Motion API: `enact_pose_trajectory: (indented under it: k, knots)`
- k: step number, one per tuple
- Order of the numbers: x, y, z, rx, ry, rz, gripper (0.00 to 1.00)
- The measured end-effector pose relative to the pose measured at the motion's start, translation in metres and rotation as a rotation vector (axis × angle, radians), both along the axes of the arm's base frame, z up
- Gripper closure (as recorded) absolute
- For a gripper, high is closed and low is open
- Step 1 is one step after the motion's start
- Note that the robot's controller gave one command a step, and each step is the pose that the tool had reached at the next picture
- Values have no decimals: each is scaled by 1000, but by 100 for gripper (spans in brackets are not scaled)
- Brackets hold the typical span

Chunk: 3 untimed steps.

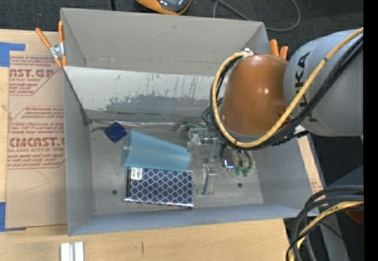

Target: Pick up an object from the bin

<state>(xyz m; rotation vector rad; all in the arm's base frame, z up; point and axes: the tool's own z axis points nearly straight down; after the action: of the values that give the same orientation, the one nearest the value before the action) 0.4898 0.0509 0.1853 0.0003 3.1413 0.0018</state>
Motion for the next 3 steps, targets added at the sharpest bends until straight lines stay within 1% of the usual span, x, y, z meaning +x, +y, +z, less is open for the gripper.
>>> enact_pose_trajectory:
  k: [1, 2, 3]
  knots:
    - [-1, 17, -32, -1, -5, 61, 0]
    - [-10, 64, -115, 1, 1, 221, 100]
    - [-7, 64, -114, 2, -13, 220, 0]
